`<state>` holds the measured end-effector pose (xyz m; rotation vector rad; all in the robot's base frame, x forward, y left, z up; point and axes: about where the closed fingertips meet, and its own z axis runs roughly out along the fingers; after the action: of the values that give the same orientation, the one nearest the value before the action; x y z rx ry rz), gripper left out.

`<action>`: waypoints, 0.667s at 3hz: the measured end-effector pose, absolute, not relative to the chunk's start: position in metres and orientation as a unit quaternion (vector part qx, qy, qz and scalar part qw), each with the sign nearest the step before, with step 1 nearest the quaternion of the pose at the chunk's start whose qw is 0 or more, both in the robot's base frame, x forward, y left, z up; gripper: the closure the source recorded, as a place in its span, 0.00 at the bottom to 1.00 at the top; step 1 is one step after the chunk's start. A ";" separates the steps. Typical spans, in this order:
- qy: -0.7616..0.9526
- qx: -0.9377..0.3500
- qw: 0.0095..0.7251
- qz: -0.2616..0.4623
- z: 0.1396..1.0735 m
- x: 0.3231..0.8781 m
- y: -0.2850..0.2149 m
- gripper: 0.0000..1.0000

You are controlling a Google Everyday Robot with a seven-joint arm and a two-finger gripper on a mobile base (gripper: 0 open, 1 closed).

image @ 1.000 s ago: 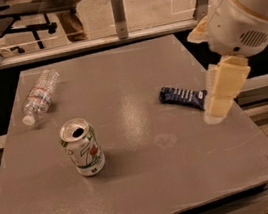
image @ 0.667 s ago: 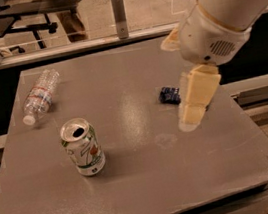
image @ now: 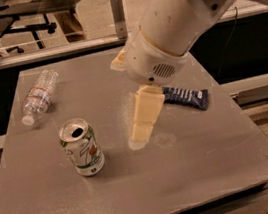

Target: Move 7up can near rxbar blueberry

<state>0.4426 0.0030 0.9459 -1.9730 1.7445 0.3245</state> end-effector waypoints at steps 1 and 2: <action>0.604 -0.741 0.246 0.163 0.930 0.437 0.057 0.00; 0.590 -0.749 0.240 0.184 0.919 0.435 0.079 0.00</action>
Offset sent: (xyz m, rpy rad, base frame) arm -0.0065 0.1033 -0.0454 0.1058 0.1165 0.1888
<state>0.4350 0.0790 0.9191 -2.0499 1.6140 0.5036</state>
